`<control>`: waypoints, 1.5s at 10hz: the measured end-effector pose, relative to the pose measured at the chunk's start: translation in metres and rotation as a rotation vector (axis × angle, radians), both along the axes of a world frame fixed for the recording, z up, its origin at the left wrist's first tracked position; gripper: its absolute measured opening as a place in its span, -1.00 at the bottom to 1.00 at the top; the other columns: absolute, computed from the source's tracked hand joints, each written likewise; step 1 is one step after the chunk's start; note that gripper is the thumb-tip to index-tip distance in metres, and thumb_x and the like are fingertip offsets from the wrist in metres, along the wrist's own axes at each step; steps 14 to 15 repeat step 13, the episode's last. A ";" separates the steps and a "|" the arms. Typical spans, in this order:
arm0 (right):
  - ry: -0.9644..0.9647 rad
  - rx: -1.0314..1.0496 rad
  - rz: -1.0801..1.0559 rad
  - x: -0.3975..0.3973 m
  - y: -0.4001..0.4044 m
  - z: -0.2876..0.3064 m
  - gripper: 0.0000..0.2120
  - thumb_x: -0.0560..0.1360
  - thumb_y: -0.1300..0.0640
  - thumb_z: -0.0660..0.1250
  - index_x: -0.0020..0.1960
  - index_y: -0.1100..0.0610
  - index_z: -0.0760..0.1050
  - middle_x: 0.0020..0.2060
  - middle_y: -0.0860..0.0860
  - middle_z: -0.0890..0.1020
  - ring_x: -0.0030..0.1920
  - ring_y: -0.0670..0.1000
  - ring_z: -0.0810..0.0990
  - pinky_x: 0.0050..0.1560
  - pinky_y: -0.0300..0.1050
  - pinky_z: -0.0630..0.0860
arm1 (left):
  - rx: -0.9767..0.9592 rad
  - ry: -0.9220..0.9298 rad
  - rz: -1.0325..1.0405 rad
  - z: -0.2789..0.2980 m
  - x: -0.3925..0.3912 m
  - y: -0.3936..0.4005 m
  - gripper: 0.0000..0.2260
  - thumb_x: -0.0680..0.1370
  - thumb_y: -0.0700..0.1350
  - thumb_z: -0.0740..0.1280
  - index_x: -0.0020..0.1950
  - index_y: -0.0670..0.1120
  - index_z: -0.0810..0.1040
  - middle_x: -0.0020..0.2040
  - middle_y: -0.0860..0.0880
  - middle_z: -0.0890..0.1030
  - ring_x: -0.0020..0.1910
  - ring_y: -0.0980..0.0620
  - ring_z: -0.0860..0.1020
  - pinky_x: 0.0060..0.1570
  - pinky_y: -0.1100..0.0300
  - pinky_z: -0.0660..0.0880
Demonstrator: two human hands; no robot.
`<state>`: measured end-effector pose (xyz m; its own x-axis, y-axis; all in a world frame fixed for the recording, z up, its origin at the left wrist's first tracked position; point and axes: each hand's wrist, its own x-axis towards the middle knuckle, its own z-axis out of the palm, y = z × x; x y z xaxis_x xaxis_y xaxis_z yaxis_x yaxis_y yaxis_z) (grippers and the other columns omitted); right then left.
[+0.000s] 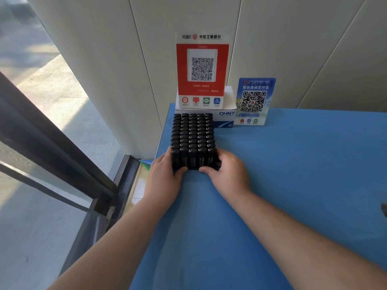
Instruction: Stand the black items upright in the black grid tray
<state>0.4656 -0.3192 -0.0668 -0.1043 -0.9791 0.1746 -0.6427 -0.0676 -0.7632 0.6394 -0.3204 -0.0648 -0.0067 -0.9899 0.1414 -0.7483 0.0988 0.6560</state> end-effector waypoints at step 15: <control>-0.088 0.143 -0.054 -0.048 0.120 -0.014 -0.62 0.56 0.19 0.38 0.36 0.19 0.49 0.13 -0.03 0.56 0.09 -0.11 0.58 0.27 -0.15 0.51 | 0.140 0.194 0.185 -0.002 0.006 0.033 -0.46 0.46 -0.05 0.45 0.39 -0.09 0.36 0.22 -0.01 0.54 0.15 -0.05 0.54 0.05 0.06 0.45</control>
